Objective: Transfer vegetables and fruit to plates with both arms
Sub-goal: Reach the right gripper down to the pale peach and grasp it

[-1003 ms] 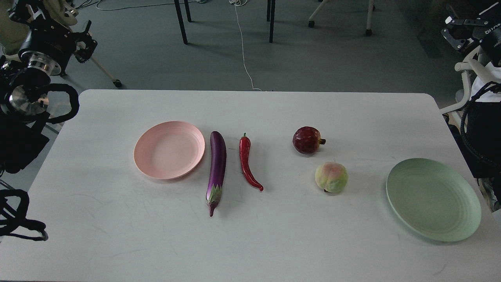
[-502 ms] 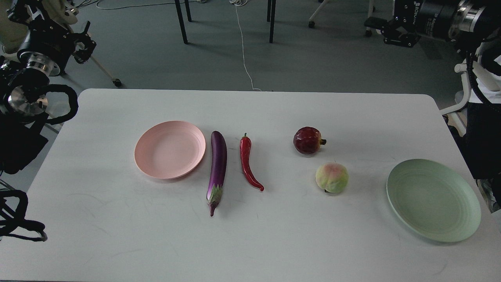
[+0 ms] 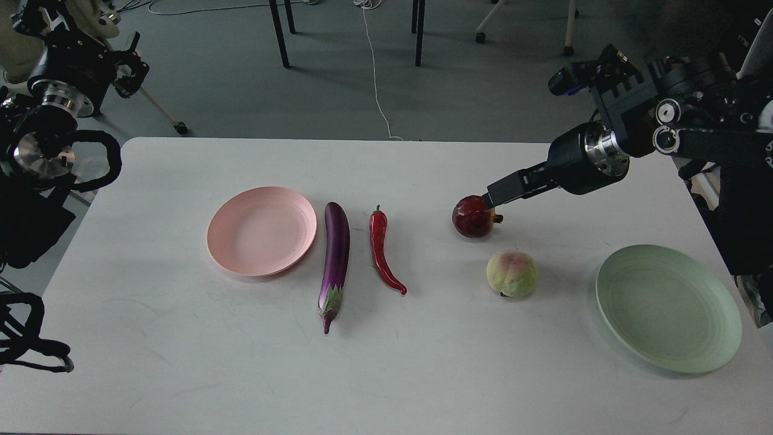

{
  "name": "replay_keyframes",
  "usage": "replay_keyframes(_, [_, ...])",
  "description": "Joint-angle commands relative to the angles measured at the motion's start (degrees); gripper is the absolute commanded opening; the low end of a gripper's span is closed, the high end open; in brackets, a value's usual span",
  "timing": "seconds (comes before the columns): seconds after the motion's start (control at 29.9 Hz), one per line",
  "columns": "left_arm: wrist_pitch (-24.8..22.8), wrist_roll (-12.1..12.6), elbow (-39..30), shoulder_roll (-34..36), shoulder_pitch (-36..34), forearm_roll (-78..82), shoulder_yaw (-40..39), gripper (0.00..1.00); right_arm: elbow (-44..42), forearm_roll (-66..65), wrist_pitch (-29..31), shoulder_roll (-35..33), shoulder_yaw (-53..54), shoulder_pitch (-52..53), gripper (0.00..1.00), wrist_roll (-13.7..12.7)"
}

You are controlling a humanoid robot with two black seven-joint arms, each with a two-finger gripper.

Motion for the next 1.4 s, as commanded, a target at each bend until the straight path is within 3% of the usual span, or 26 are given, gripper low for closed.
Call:
replay_keyframes(0.0, [0.0,0.0,0.0,0.2,0.1,-0.1,0.0,0.98,0.2,-6.6,-1.4,2.3,-4.0,-1.0,0.99,0.7])
replay_keyframes(0.3, [0.0,0.0,0.0,1.1,0.3,0.0,0.0,0.98,-1.6,-8.2,-4.3,5.2,-5.0,-6.6,0.99,1.1])
replay_keyframes(0.94, [0.0,0.1,0.1,1.6,0.8,0.0,0.3,0.98,-10.7,-8.1,-4.6,13.1,-5.0,-14.1,0.96,1.1])
replay_keyframes(1.14, [0.0,0.1,0.1,1.6,1.4,0.0,0.3,0.98,-10.9,-8.2,-4.6,13.3,-5.4,-15.5,0.89,1.1])
replay_keyframes(1.37, [0.0,0.1,0.1,1.9,1.8,0.0,0.4,0.98,-10.7,-8.3,-4.5,13.4,-5.4,-15.8,0.68,1.1])
